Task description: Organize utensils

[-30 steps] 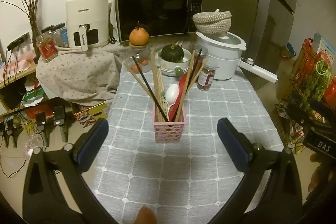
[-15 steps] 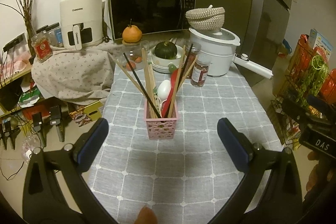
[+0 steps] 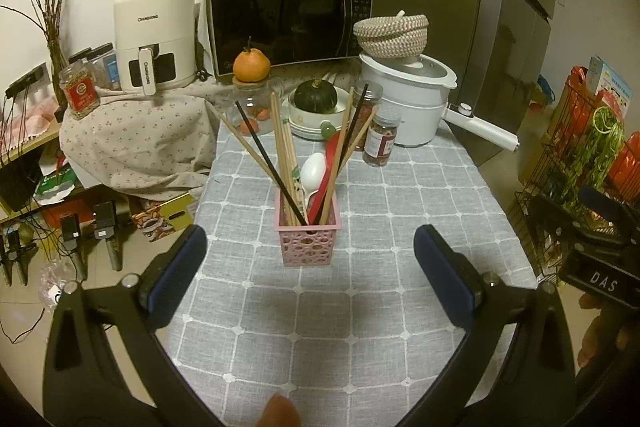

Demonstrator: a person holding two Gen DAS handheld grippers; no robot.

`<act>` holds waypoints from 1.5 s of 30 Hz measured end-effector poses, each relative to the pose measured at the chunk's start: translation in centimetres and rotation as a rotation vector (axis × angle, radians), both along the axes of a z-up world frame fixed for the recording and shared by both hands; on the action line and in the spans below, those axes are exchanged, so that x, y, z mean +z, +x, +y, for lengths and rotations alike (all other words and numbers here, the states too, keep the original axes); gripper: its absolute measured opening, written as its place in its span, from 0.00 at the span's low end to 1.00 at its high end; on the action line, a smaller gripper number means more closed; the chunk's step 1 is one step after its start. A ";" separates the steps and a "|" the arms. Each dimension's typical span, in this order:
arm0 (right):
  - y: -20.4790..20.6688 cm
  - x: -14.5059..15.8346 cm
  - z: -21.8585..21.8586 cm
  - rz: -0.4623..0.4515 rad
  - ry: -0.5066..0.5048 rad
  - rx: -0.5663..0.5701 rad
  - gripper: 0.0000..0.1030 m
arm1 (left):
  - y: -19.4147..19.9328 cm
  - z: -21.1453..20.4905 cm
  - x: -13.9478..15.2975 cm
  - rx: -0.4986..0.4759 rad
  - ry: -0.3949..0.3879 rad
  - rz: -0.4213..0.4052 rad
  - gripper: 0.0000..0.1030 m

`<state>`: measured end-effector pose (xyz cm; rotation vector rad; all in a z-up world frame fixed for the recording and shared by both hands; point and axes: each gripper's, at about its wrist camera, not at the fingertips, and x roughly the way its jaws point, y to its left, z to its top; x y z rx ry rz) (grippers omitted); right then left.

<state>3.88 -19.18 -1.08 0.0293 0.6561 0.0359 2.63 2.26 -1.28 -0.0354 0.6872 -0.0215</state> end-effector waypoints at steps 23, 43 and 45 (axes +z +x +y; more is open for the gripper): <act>0.2 -0.1 -0.2 0.006 0.017 -0.006 1.00 | 0.0 0.0 -0.1 -0.004 -0.001 0.002 1.00; 0.0 -0.5 0.0 0.015 0.024 -0.002 1.00 | 0.0 -0.3 -0.2 -0.008 0.002 0.003 1.00; 0.0 -0.6 0.0 0.018 0.028 -0.002 1.00 | -0.1 -0.4 -0.2 -0.012 0.003 0.003 1.00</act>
